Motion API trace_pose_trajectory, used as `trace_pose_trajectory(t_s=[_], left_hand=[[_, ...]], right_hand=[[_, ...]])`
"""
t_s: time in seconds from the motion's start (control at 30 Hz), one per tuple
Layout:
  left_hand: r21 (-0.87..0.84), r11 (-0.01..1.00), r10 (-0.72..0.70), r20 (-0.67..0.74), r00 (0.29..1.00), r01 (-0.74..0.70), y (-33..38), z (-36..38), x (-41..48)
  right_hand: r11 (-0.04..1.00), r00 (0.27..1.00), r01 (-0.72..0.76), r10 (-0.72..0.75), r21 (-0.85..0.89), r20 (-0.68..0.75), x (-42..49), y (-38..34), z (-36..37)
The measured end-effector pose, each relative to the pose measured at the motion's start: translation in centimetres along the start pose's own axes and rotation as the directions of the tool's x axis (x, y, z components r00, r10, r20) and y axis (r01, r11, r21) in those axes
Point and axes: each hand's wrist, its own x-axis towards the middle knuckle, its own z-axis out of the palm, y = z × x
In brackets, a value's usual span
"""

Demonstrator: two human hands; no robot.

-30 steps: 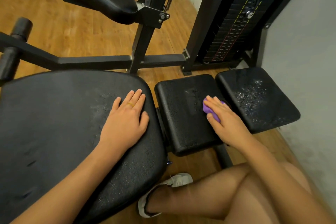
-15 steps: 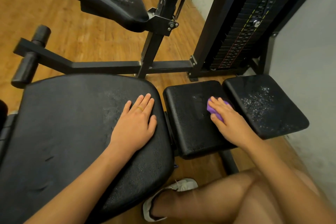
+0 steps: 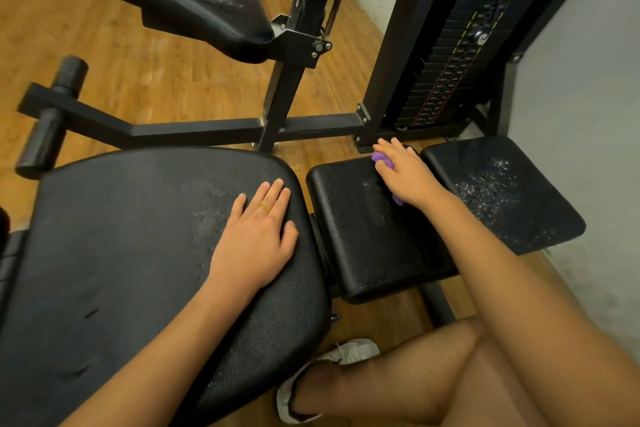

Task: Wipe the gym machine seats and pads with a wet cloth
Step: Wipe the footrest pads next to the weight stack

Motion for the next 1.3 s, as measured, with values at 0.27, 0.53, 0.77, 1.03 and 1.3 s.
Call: trace_pose_trajectory(t_s=[0.27,0.53,0.77,1.03,1.3], left_hand=[[0.015,1.0,0.003,-0.018,1.0,-0.003,-0.3,-0.5,-0.4],[0.023,1.0,-0.004,-0.02,1.0,0.005,-0.1,-0.2,-0.4],[0.026,1.0,0.009,-0.012,1.0,-0.008,0.0,-0.3,-0.5],[0.025,1.0,-0.01,-0.017,1.0,0.01,0.0,-0.3,-0.4],[0.026,1.0,0.003,-0.018,1.0,-0.002,0.1,-0.4,-0.6]], right_hand=[[0.999,0.999,0.011,-0.01,0.034,-0.043,-8.5,1.3,-0.7],[0.999,0.998,-0.016,0.014,-0.034,-0.065,-14.2,-5.8,4.5],[0.994,0.993,0.105,-0.105,-0.003,-0.051,-14.8,-5.5,5.1],[0.972,0.942,-0.235,0.224,-0.016,-0.25,-12.5,-4.1,4.0],[0.991,0.99,0.132,-0.133,-0.026,-0.046,-15.3,-7.3,5.5]])
